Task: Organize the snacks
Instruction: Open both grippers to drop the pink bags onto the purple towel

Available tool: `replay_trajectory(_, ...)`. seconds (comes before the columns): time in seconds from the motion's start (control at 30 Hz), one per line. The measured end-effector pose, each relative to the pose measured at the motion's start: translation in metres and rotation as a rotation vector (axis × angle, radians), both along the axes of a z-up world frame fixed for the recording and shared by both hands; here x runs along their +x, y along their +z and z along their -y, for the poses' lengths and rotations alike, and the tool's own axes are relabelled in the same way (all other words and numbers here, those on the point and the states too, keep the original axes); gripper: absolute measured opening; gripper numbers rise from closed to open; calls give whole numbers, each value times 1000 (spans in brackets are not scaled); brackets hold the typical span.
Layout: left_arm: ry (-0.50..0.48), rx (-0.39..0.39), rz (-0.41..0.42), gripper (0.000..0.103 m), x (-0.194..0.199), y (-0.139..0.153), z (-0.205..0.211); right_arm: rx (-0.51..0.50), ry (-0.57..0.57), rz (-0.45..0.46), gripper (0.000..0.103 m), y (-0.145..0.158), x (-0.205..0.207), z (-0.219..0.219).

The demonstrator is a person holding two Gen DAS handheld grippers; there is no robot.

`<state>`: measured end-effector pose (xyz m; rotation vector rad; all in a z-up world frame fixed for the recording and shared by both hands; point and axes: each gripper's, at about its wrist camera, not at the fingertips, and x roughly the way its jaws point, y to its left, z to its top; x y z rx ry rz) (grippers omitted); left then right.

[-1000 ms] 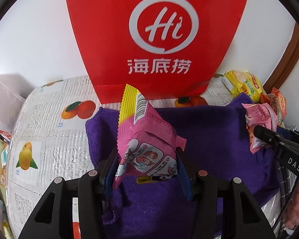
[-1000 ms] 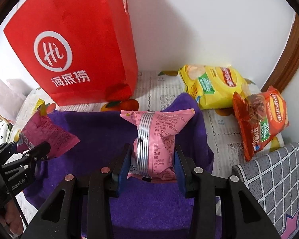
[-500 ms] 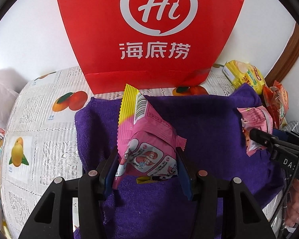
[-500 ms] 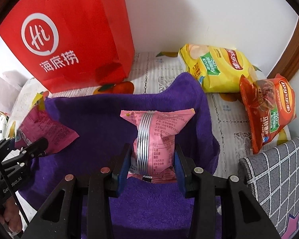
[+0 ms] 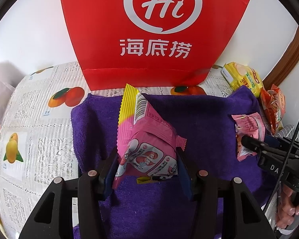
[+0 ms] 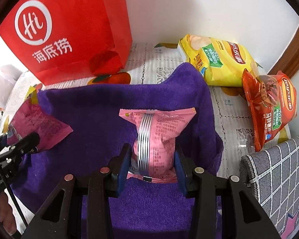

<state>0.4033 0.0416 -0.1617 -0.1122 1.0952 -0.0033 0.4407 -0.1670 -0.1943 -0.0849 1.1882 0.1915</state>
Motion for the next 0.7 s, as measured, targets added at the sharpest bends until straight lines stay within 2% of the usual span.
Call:
replay_trajectory(0.13, 2, -6, -1, 54, 0, -1, -1, -8, -5, 7, 55, 8, -2, 2)
replay_trajectory(0.27, 10, -20, 4, 56, -1, 4, -4, 2, -4, 54, 64, 27, -10, 5)
replay_trajectory(0.47, 0, 3, 78, 72, -10, 27, 1, 7, -2, 145, 65, 54, -24, 3)
replay_trajectory(0.7, -23, 14, 126, 75, -18, 47, 8, -1, 17, 216, 65, 75, -39, -4)
